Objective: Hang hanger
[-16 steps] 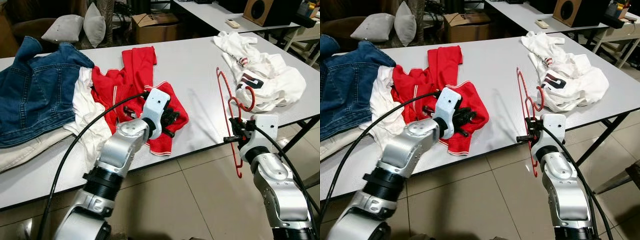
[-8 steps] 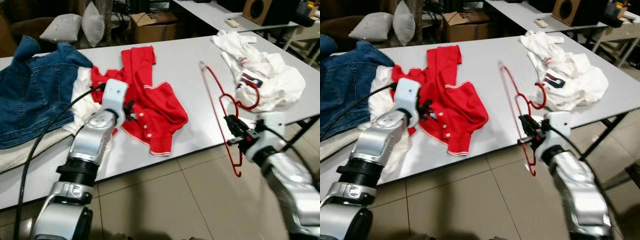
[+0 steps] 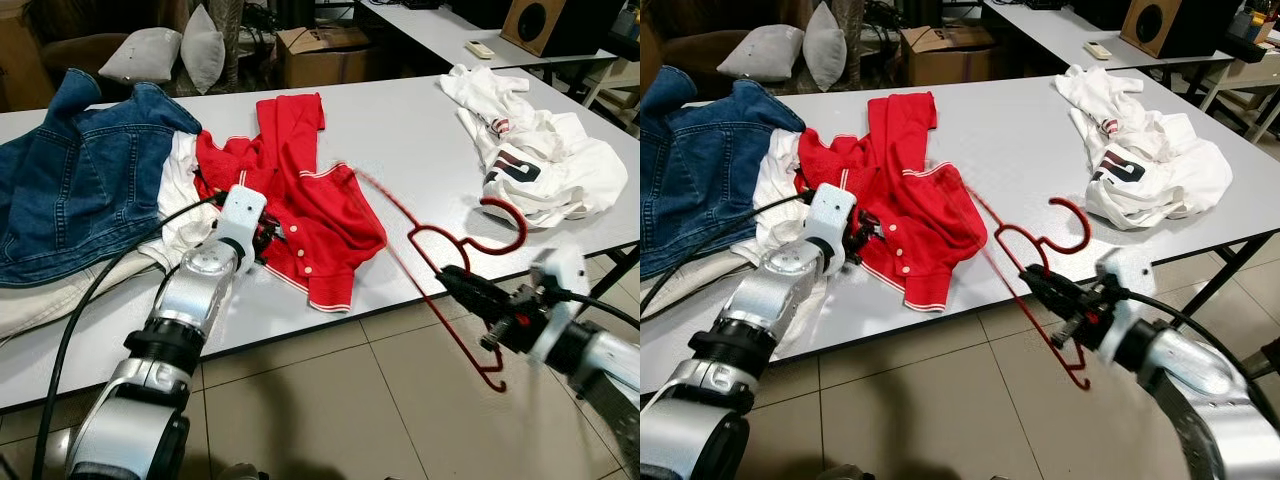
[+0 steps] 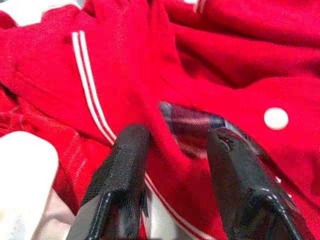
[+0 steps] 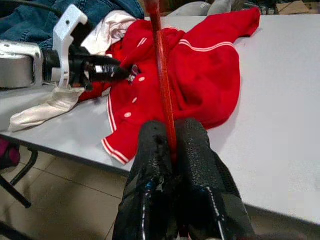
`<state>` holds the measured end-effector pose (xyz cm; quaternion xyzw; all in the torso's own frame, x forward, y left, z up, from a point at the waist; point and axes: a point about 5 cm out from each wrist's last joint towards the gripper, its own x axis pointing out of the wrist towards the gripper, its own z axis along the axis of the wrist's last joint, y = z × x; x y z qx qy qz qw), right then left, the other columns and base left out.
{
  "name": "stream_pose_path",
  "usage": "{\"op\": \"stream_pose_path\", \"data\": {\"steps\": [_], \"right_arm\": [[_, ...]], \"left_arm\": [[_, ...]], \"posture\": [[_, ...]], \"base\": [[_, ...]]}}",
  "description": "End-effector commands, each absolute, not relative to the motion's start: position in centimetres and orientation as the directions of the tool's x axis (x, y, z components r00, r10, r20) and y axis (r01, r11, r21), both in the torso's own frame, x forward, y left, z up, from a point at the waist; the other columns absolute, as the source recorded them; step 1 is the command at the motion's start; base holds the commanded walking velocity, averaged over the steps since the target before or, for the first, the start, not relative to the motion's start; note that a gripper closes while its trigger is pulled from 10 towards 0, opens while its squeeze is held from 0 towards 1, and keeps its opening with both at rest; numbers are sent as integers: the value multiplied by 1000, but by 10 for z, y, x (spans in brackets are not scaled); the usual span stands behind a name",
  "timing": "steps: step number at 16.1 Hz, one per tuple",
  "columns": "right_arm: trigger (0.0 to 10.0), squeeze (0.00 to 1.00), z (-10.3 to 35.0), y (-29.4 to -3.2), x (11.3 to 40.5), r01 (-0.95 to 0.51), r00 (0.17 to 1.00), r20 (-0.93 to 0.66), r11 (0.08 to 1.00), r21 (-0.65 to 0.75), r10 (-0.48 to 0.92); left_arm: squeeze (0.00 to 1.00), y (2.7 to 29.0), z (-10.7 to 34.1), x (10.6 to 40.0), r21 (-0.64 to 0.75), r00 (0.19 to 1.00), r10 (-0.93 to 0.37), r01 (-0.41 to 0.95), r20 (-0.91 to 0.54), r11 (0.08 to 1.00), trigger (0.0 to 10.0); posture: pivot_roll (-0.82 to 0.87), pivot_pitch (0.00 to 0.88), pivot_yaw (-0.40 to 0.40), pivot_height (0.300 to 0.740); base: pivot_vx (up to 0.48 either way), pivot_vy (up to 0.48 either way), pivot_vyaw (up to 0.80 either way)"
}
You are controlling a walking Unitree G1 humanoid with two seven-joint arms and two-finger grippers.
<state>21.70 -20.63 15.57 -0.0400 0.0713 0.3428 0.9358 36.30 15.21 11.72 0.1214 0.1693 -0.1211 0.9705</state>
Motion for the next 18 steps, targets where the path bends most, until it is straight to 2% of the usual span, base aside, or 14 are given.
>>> {"op": "stream_pose_path", "data": {"steps": [1,2,4,5,7,8,9,10,15,18], "right_arm": [[10000,0,163,-210,215,-649,755,-150,760,-37,638],[10000,0,162,-209,214,-657,747,-156,753,-30,646],[10000,0,160,-207,212,-673,731,-169,739,-23,661],[10000,0,159,-207,213,-675,729,-172,738,-22,662],[10000,0,158,-204,213,-685,719,-181,729,-22,671],[10000,0,157,-203,212,-691,712,-189,722,-22,676],[10000,0,157,-202,212,-695,708,-194,719,-23,679],[10000,0,154,-200,208,-711,689,-214,702,-18,692],[10000,0,147,-203,199,-759,625,-317,651,-30,714],[10000,0,137,-206,192,-788,565,-450,614,-47,691]], "left_arm": [[0,152,117,365,167,912,-183,259,-367,951,10000],[0,152,115,364,142,910,-189,256,-369,956,10000],[0,146,114,365,-22,909,-225,232,-350,972,10000],[0,146,111,366,-45,905,-213,212,-367,976,10000],[0,150,101,365,1,893,-150,166,-423,986,10000],[0,151,100,365,1,893,-135,150,-429,989,8118],[0,151,99,366,0,893,-130,144,-430,990,8118],[0,152,98,365,8,893,-118,135,-435,991,0],[0,160,94,366,61,903,-56,90,-427,994,0],[0,149,126,374,33,966,-139,149,-220,988,0]], "posture": [[-76,0,-20,740],[-76,0,-20,740],[-75,0,-25,740],[-71,0,-28,740],[-71,0,-28,740],[-72,0,-28,740],[-72,0,-28,740],[-71,0,-29,740],[-77,0,-30,740],[-74,0,-31,740]], "base": [[0,0,0],[0,0,0],[0,0,0],[0,0,0],[0,0,0],[0,0,0],[0,0,0],[0,0,0],[0,0,0],[0,0,0]]}}
